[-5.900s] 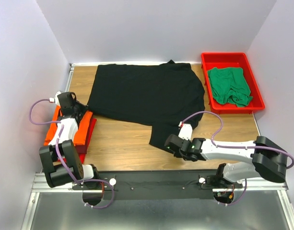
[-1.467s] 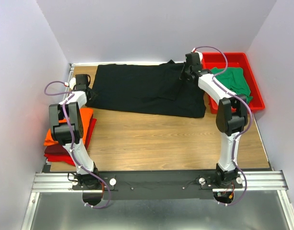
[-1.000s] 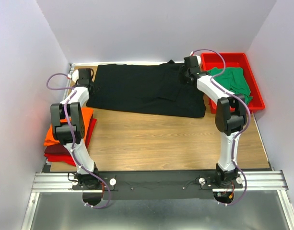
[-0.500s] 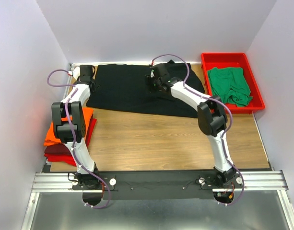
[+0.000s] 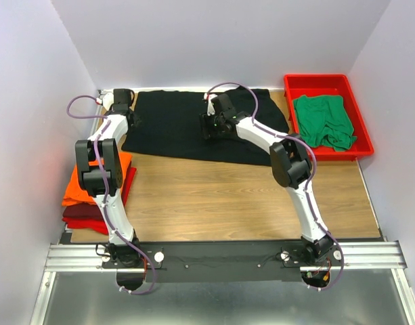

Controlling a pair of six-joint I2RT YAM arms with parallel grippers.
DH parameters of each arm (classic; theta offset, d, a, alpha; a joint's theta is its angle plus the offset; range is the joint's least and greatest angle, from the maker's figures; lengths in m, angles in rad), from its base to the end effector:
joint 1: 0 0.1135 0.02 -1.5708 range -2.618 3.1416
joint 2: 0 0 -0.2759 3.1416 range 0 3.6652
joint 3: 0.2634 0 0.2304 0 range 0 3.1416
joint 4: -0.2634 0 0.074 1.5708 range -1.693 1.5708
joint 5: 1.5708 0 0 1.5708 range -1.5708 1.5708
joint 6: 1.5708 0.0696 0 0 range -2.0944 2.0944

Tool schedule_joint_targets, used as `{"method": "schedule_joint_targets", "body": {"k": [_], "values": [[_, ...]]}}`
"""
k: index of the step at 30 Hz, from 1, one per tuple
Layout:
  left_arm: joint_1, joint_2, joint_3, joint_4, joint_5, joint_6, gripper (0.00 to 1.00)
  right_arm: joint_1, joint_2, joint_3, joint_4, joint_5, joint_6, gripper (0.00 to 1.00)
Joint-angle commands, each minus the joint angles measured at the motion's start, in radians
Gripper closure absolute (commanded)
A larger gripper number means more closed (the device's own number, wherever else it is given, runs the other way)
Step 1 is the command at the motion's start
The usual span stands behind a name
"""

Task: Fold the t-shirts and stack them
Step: Fold the tshirt

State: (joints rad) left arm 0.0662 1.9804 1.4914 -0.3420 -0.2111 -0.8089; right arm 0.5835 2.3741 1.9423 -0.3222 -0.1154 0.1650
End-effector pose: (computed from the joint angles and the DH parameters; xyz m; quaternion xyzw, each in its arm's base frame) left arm 0.4483 0.0443 0.2101 -0.4274 0.8237 -0.0389 0.3706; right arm 0.4546 0.3097 0.1685 -0.2127 0.8915 0.1942 0.3497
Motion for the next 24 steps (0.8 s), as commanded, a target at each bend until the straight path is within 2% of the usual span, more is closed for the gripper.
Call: {"method": "schedule_joint_targets", "body": {"k": [1,12,24], "values": [[0.007,0.028,0.024,-0.023,-0.045,0.007,0.55,0.010,0.022,0.021,0.015,-0.058,-0.027,0.39],[0.014,0.077,0.078,-0.044,-0.074,-0.013,0.55,0.024,0.065,0.058,0.015,-0.081,-0.019,0.41],[0.014,0.189,0.225,-0.129,-0.102,-0.068,0.55,0.027,0.071,0.053,0.017,-0.076,-0.022,0.42]]}}
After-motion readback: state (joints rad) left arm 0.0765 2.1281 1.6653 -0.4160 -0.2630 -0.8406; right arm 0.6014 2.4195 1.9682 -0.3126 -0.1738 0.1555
